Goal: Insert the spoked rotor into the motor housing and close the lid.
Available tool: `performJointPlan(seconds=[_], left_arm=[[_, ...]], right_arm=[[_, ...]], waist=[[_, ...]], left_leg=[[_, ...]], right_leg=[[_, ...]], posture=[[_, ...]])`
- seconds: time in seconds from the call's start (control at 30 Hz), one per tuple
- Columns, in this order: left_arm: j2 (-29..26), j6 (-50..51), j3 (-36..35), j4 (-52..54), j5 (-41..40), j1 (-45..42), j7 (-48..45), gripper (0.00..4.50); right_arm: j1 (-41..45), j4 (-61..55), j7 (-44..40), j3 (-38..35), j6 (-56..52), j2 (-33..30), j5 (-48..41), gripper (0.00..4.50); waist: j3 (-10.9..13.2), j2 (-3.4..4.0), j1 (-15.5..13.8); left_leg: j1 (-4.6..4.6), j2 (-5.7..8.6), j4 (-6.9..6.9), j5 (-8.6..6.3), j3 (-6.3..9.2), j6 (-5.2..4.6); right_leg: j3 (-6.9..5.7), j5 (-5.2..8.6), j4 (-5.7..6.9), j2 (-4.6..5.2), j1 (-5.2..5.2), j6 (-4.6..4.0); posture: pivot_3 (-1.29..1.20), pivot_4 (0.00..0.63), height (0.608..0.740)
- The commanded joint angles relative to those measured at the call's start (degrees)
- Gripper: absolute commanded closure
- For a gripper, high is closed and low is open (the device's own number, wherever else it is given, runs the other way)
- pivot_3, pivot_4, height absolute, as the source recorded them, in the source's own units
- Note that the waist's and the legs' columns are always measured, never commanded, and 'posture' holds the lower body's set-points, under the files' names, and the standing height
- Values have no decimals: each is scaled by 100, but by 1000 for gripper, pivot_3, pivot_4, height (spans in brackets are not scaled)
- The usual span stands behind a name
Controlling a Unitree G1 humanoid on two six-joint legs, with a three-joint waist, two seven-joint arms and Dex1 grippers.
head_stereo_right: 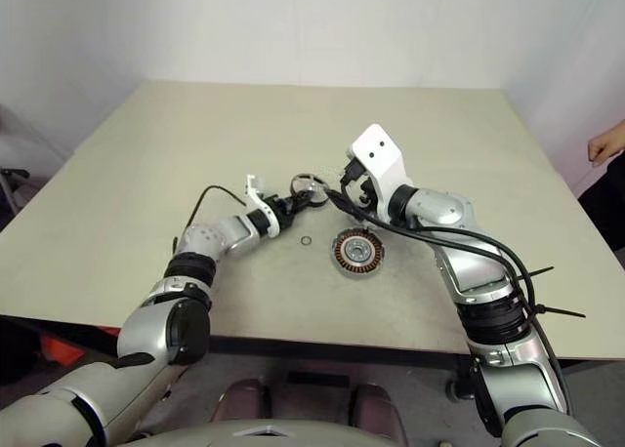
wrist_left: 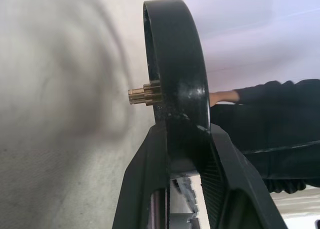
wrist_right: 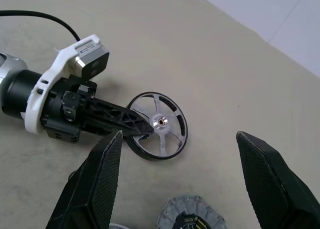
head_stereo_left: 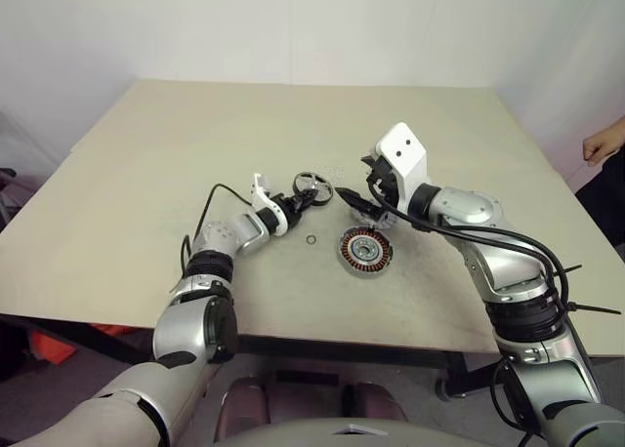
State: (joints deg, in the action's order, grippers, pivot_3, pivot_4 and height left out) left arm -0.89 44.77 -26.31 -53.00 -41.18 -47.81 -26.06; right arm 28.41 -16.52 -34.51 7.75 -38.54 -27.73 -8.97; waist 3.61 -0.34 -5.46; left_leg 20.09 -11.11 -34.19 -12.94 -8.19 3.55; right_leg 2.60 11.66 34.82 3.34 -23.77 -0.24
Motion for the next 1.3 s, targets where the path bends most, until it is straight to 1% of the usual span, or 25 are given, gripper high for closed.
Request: performJointPlan(seconds=[0.03,0.07,0.1,0.13,0.17,0.2,0.4,0.6,0.63,0.73,0.87,0.9,0.97,1.03,1.3], left_arm=[[-83,-253,5,-164,131,-159,-21,3751],[-91,-292,4,-212,162,-160,-9,3751],[-100,-304,-2,-235,185,-158,18,3391],[-114,-311,-18,-275,211,-166,103,3258],[-133,-300,-25,-301,228,-171,138,3032],[-156,-274,-22,-303,243,-171,141,2713],[-494,201,-63,237,138,41,27,2713],[-1002,958,80,1372,78,647,-39,2713],[-1092,1076,223,1642,132,782,-97,2713],[-1317,1053,1042,2800,427,1307,-517,2713],[-1620,288,2418,4009,1150,1822,-1171,2713],[-1670,138,2637,4157,1277,1880,-1298,2713],[-1804,-378,3153,4296,1677,1940,-1592,2713],[-1872,-813,3462,4244,1993,1935,-1743,2713],[-1798,-1841,3923,3781,2647,1861,-2096,2713]], right_arm=[[36,-199,81,-96,103,-21,22,398],[30,-204,85,-97,105,-20,22,398],[24,-207,92,-96,106,-21,22,398],[21,-207,96,-96,112,-22,18,398],[23,-200,99,-93,123,-21,16,398],[26,-192,99,-89,132,-16,12,398],[59,-67,93,-62,217,-11,37,398],[56,19,83,-43,284,-6,54,398],[62,39,80,-38,295,0,56,398],[75,90,64,-15,339,19,58,398],[105,149,47,11,394,38,63,398],[115,165,46,17,404,42,67,398],[139,184,45,28,420,54,73,398],[139,181,47,32,434,54,79,398],[32,47,99,-3,406,23,93,398]], waist=[[0,0,-3],[0,0,-1],[1,0,1],[1,0,3],[1,1,2],[1,1,1],[2,2,15],[5,6,2],[5,6,1],[5,7,-8],[7,9,-23],[7,9,-21],[7,10,-9],[7,10,-1],[8,12,10]], left_leg=[[-1,0,0,0,1,0],[-4,0,0,0,2,0],[-5,0,0,0,1,0],[-16,-1,0,0,1,1],[-24,-2,0,0,2,1],[-27,-2,0,0,2,1],[-24,-4,0,0,9,2],[-20,-13,2,0,15,2],[-22,-13,1,0,17,3],[-22,-14,0,0,24,3],[-13,-18,0,1,34,4],[-12,-18,0,2,35,5],[-12,-20,0,2,35,6],[-12,-23,1,3,35,8],[-13,-24,1,5,34,12]], right_leg=[[0,0,1,0,3,0],[-1,0,1,1,12,0],[-3,0,0,1,21,0],[-5,1,-2,1,35,-1],[-6,1,-2,1,43,-1],[-6,1,-2,1,46,-1],[-7,1,-1,1,47,-1],[-15,3,-5,-1,45,-4],[-19,3,-6,0,45,-4],[-28,3,-9,2,45,-4],[-70,5,-11,3,45,-6],[-76,5,-10,3,44,-7],[-78,5,-10,2,45,-7],[-78,6,-8,0,45,-8],[-78,6,-7,-2,45,-8]], posture=[[0,0,740],[0,0,740],[0,0,740],[0,0,740],[0,0,740],[0,0,740],[0,0,740],[0,0,740],[0,0,740],[0,0,740],[0,0,740],[0,0,740],[0,0,740],[0,0,740],[0,0,740]])
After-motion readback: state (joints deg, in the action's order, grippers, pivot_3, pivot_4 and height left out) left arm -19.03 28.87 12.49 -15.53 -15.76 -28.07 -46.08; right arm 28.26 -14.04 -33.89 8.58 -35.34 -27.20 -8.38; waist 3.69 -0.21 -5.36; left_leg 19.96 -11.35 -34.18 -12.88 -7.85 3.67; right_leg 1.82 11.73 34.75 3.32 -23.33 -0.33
